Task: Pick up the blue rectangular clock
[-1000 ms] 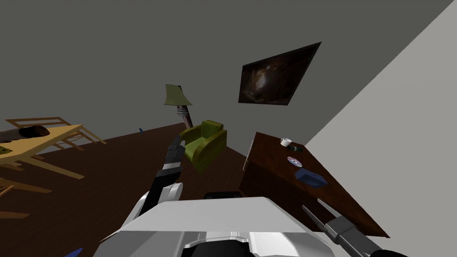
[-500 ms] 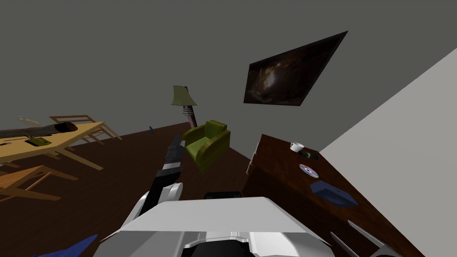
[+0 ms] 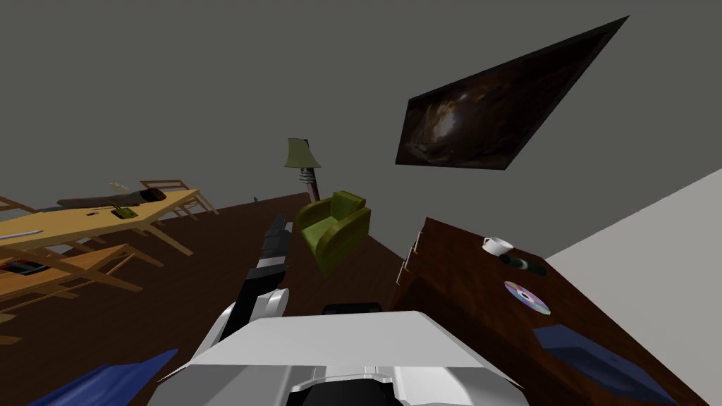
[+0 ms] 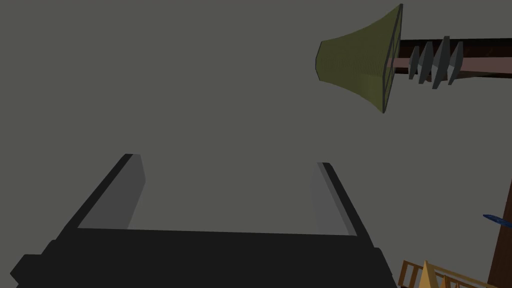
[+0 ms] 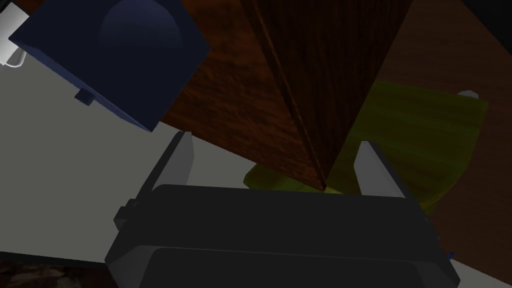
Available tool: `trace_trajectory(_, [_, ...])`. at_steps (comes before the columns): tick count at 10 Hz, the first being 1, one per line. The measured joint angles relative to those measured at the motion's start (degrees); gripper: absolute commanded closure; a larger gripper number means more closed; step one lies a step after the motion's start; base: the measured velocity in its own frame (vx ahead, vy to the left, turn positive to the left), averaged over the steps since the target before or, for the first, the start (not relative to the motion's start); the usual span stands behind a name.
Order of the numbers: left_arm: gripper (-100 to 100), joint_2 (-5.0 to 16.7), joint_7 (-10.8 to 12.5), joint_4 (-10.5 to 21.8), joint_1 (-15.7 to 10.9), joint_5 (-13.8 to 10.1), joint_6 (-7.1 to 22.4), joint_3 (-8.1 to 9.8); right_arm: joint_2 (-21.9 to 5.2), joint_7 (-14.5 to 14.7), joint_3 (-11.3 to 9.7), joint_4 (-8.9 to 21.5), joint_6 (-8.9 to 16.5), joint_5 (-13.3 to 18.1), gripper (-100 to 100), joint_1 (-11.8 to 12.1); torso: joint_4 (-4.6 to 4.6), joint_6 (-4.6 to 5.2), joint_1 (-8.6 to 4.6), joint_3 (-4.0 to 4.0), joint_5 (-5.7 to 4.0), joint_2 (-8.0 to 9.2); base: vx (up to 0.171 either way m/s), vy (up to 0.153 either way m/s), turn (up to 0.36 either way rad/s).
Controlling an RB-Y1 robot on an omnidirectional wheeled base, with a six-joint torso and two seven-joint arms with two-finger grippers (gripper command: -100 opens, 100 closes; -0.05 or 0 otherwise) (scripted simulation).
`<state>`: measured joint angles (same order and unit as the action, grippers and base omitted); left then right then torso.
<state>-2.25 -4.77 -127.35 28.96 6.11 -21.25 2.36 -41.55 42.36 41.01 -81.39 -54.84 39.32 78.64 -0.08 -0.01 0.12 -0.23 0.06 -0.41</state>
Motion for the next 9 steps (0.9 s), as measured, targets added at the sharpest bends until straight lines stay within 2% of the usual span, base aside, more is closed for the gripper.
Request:
trace_trajectory(2, [0,0.0,0.0,0.0,0.0,0.0,0.0,0.00,-1.2,2.1,1.5,3.7,-1.4,1.8,-100,1.8,0.04,0.01,-0.01,0.08,-0.02,0.15,0.099,0.015,0.143])
trace_trajectory(4, [0,0.0,0.0,0.0,0.0,0.0,0.0,0.01,-3.8,3.7,3.4,6.1,-1.9,4.7,-100,4.4,-0.01,-0.02,-0.23,-0.04,-0.06,-0.06,0.126,-0.039,0.117])
trace_trajectory(7, [0,0.0,0.0,0.0,0.0,0.0,0.0,0.01,-6.1,6.0,4.5,9.8,-3.1,7.5,-100,5.8,0.03,0.01,-0.21,0.06,-0.07,0.10,0.102,-0.039,0.108])
trace_trajectory(9, [0,0.0,0.0,0.0,0.0,0.0,0.0,0.01,-7.3,7.0,5.1,10.9,-3.7,9.2,-100,7.0,0.03,0.03,-0.26,0.07,-0.10,0.12,0.077,-0.048,0.040])
